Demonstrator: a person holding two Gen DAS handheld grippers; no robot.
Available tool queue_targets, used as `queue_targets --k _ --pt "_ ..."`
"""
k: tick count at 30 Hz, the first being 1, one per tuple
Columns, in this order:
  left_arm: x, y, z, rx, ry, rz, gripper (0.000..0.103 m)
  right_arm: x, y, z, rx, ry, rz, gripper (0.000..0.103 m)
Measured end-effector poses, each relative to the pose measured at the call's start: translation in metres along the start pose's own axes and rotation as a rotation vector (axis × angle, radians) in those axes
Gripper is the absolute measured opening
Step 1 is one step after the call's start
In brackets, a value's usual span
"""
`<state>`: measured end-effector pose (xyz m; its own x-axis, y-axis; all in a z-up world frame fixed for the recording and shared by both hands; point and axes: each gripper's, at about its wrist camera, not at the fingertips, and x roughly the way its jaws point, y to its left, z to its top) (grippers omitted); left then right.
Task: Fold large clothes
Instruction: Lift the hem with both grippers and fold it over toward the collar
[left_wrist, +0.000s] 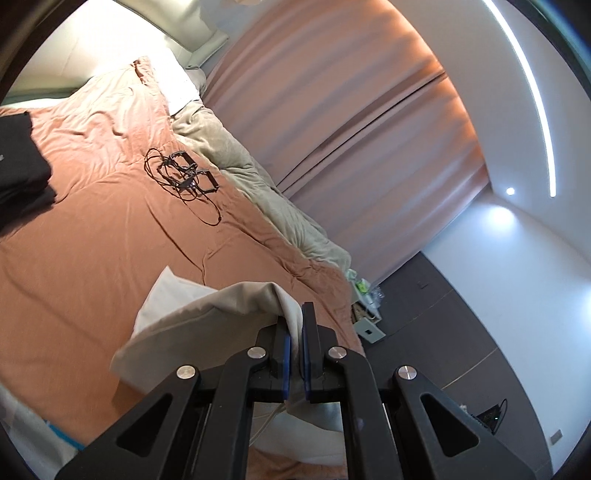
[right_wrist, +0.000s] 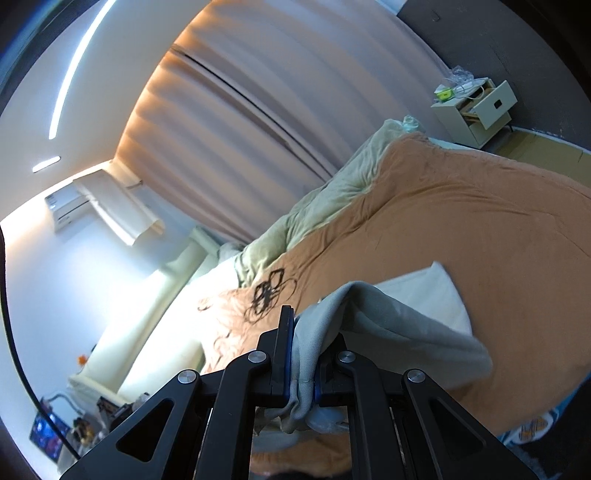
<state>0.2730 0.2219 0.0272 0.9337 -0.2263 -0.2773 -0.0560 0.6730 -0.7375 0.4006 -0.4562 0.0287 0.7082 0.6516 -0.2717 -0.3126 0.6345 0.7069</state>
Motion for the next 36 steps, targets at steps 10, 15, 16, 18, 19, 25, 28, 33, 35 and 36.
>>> queue_targets --k 10,15,16,18,19,25,28,33,35,36 --pt "0.096 0.025 0.036 -0.013 0.051 0.104 0.007 0.09 -0.018 0.039 0.005 0.033 -0.066 0.009" --pt "0.148 0.05 0.045 -0.031 0.099 0.161 0.007 0.14 -0.032 0.052 -0.002 0.073 -0.12 0.009" --pt "0.158 0.056 0.045 -0.033 0.113 0.17 0.007 0.148 -0.035 0.054 -0.002 0.08 -0.129 0.009" --pt "0.175 0.065 0.044 -0.03 0.13 0.191 0.007 0.168 -0.045 0.056 0.0 0.1 -0.148 0.009" --pt "0.184 0.067 0.044 -0.028 0.137 0.203 0.007 0.177 -0.051 0.056 0.001 0.111 -0.158 0.009" --pt "0.231 0.108 0.034 -0.062 0.21 0.263 0.007 0.224 -0.087 0.047 0.025 0.171 -0.211 0.009" --pt "0.251 0.122 0.029 -0.071 0.247 0.288 0.007 0.243 -0.102 0.043 0.037 0.193 -0.23 0.009" --pt "0.278 0.141 0.024 -0.095 0.284 0.301 0.007 0.268 -0.13 0.033 0.059 0.223 -0.275 0.013" --pt "0.286 0.144 0.022 -0.085 0.292 0.294 0.007 0.274 -0.135 0.032 0.06 0.226 -0.297 0.014" --pt "0.289 0.145 0.022 -0.083 0.297 0.291 0.007 0.277 -0.138 0.03 0.054 0.227 -0.304 0.014"
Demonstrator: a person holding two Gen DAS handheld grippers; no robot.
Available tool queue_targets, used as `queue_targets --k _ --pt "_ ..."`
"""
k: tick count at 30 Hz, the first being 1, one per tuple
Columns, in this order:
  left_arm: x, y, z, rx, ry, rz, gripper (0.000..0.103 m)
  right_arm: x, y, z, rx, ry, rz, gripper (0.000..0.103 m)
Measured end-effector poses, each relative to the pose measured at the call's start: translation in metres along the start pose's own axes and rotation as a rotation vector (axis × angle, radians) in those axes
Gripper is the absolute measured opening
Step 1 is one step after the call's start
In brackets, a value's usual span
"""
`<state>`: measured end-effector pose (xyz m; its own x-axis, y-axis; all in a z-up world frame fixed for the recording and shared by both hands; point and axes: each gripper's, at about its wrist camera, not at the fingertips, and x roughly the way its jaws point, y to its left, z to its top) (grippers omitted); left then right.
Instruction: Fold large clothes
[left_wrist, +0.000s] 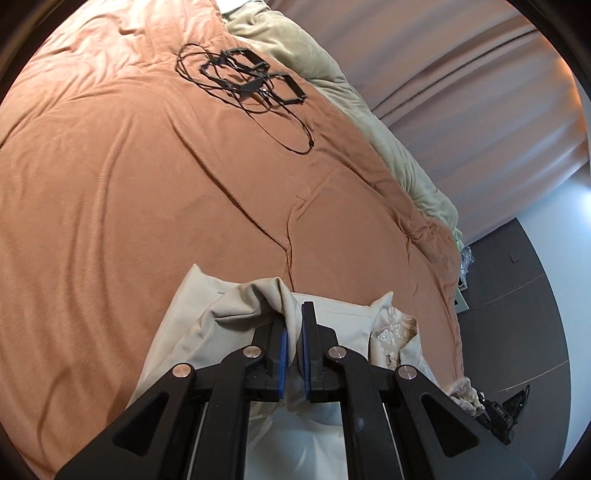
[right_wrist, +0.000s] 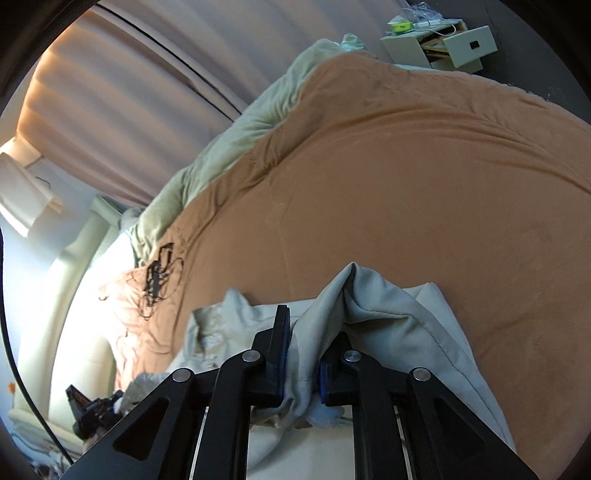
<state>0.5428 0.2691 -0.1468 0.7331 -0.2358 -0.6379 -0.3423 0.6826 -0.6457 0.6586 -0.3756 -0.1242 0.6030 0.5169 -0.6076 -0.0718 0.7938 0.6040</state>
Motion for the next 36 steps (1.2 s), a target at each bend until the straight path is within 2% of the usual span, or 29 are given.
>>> queue_targets --k 2,3,5,7,9,14,22,28,32,36 --pt "0.009 0.002 0.002 -0.01 0.018 -0.008 0.009 0.004 -0.002 -0.001 -0.007 -0.001 -0.011 0.024" --pt "0.011 0.004 0.003 -0.022 0.022 -0.01 0.016 0.005 -0.004 -0.002 -0.004 -0.001 -0.01 0.029" --pt "0.011 0.007 0.004 -0.047 0.013 -0.021 0.035 0.007 -0.006 -0.002 0.008 0.003 0.001 0.058" --pt "0.006 0.005 0.003 -0.053 -0.01 -0.038 0.077 0.007 -0.003 -0.002 0.001 0.0 0.007 0.071" --pt "-0.005 0.0 0.002 -0.032 -0.06 -0.018 0.093 0.0 0.007 -0.004 -0.045 -0.029 -0.026 0.077" --pt "-0.019 -0.005 0.001 -0.016 -0.057 -0.023 0.093 0.001 0.039 -0.009 -0.156 -0.002 -0.088 0.077" --pt "-0.054 0.004 -0.024 0.067 -0.043 0.05 0.093 0.053 0.112 -0.061 -0.402 0.161 -0.139 0.076" --pt "-0.081 0.03 -0.04 0.055 -0.041 0.135 0.093 0.104 0.154 -0.107 -0.528 0.298 -0.211 0.058" --pt "-0.094 0.045 -0.053 0.057 -0.048 0.176 0.093 0.121 0.18 -0.134 -0.613 0.346 -0.246 0.058" --pt "-0.1 0.061 -0.067 0.039 -0.031 0.199 0.093 0.141 0.19 -0.154 -0.64 0.409 -0.31 0.058"
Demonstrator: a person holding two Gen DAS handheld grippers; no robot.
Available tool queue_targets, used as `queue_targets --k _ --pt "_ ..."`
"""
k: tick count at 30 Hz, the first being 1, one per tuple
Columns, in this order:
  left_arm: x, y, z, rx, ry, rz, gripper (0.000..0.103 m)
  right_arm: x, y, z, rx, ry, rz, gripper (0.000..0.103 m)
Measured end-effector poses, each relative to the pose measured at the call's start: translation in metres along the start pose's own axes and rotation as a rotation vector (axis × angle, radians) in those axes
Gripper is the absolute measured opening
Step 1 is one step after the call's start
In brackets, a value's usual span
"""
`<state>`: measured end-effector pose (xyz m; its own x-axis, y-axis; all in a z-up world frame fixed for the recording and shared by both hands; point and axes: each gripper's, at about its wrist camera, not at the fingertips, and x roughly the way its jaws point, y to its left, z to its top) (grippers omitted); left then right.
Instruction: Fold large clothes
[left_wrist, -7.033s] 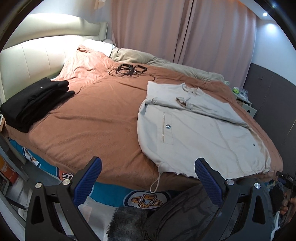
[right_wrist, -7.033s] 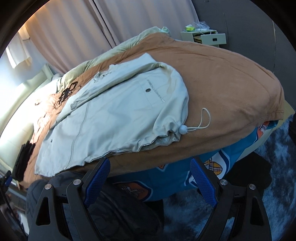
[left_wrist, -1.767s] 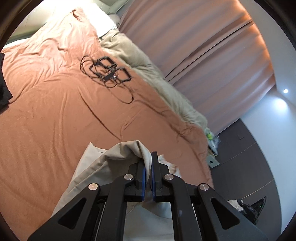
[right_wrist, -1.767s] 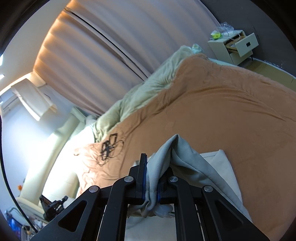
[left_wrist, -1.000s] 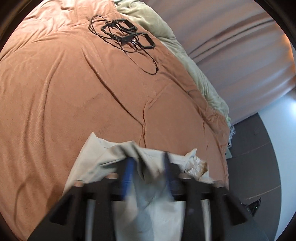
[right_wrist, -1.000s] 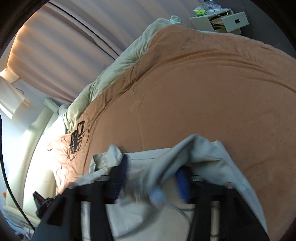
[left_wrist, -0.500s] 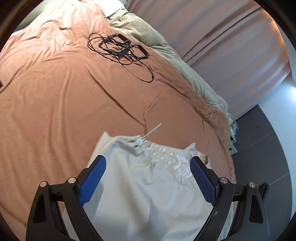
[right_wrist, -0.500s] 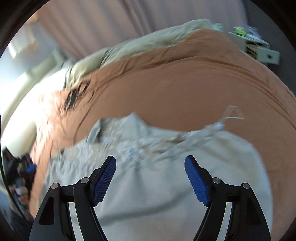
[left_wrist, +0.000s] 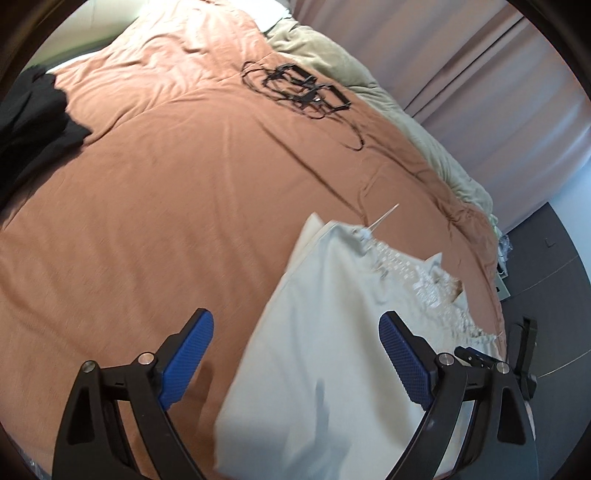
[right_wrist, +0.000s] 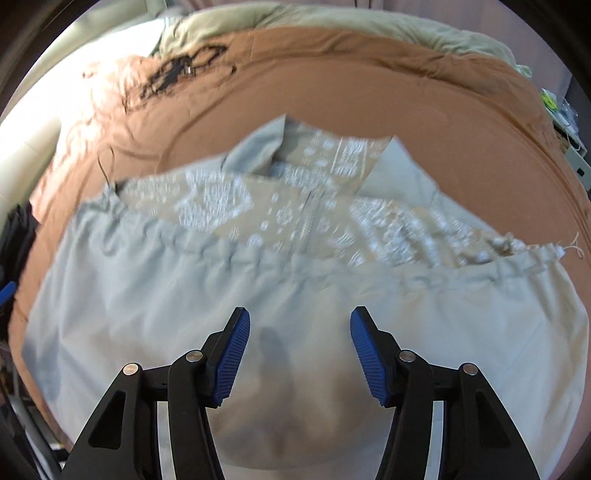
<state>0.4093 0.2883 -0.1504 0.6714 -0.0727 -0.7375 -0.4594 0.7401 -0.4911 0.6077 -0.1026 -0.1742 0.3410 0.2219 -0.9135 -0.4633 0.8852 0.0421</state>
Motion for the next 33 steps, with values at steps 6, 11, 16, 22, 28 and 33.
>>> queue_targets --k 6,11,16,22,28,33 --pt "-0.003 0.025 -0.022 -0.042 0.024 0.001 0.093 0.031 -0.001 -0.001 0.034 0.055 -0.01 0.043" --pt "-0.002 0.038 -0.032 -0.062 0.044 0.004 0.093 0.014 -0.006 0.01 0.065 -0.006 0.021 0.002" --pt "-0.003 0.045 -0.04 -0.081 0.064 0.004 0.093 -0.017 -0.016 0.029 0.086 -0.102 0.029 0.002" --pt "-0.014 0.059 -0.059 -0.158 0.093 -0.033 0.093 0.003 -0.013 0.033 0.106 -0.082 0.003 0.002" --pt "-0.017 0.073 -0.079 -0.237 0.129 -0.09 0.093 0.039 -0.005 0.024 0.108 -0.049 -0.053 0.002" --pt "-0.009 0.071 -0.087 -0.285 0.157 -0.133 0.081 0.035 -0.007 0.028 0.135 -0.035 -0.032 0.004"
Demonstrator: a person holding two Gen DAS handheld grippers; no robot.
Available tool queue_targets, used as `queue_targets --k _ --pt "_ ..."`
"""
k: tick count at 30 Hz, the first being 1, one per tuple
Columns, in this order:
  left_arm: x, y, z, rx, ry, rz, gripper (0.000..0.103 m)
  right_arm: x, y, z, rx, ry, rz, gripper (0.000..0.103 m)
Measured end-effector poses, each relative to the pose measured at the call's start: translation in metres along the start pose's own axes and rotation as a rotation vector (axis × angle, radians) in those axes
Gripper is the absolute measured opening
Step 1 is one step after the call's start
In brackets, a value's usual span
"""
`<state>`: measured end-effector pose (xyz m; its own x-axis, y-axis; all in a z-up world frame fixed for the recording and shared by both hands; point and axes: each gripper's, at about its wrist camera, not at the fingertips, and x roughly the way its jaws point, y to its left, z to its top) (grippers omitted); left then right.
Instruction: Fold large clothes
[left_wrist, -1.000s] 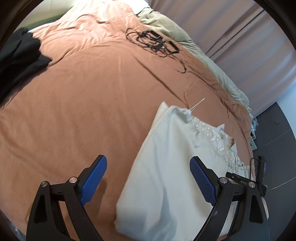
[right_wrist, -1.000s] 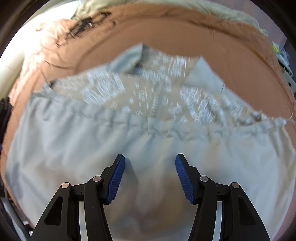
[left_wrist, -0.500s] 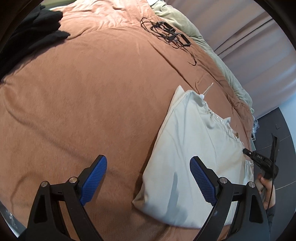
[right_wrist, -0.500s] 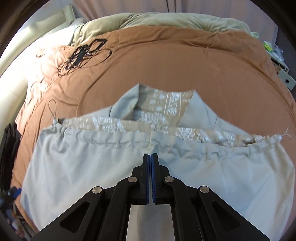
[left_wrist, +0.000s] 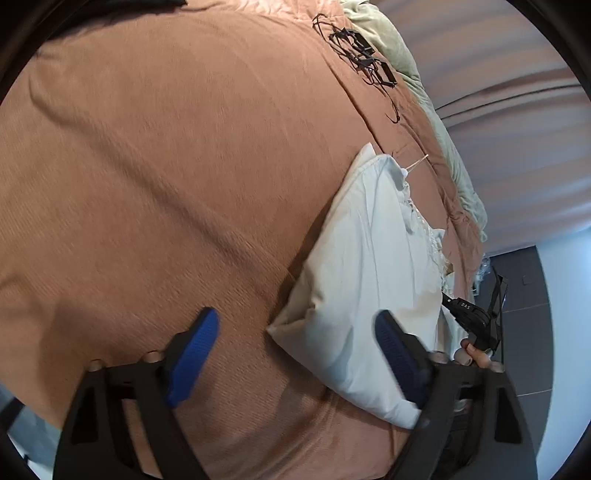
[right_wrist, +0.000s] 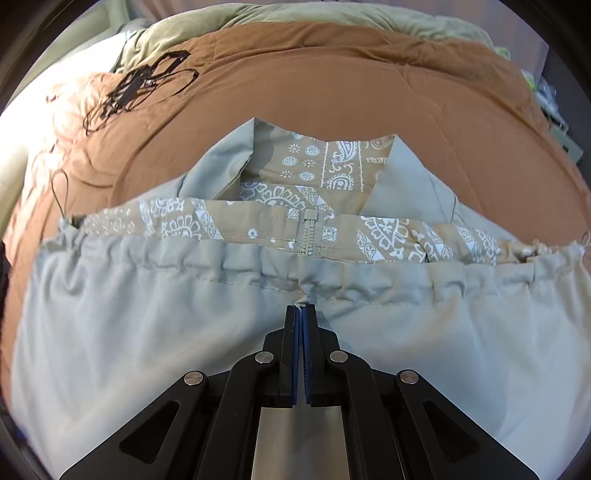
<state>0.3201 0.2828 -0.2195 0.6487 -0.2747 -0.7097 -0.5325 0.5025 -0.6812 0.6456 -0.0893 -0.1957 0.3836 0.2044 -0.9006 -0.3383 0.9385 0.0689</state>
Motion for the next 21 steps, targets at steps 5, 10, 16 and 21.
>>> queue_targets --k 5,10,16,21 --pt "0.008 0.002 -0.008 -0.067 -0.001 -0.006 0.078 -0.027 -0.011 0.0 0.017 -0.035 0.038 0.039" --pt "0.014 0.0 -0.016 -0.119 0.017 -0.042 0.067 -0.064 -0.016 -0.016 0.02 -0.086 0.073 0.048" --pt "0.031 -0.009 -0.013 -0.106 0.007 -0.054 0.067 -0.099 -0.018 -0.046 0.046 -0.115 0.148 0.048" --pt "0.04 -0.012 -0.004 -0.093 -0.007 -0.086 0.067 -0.123 -0.022 -0.086 0.084 -0.122 0.222 0.048"
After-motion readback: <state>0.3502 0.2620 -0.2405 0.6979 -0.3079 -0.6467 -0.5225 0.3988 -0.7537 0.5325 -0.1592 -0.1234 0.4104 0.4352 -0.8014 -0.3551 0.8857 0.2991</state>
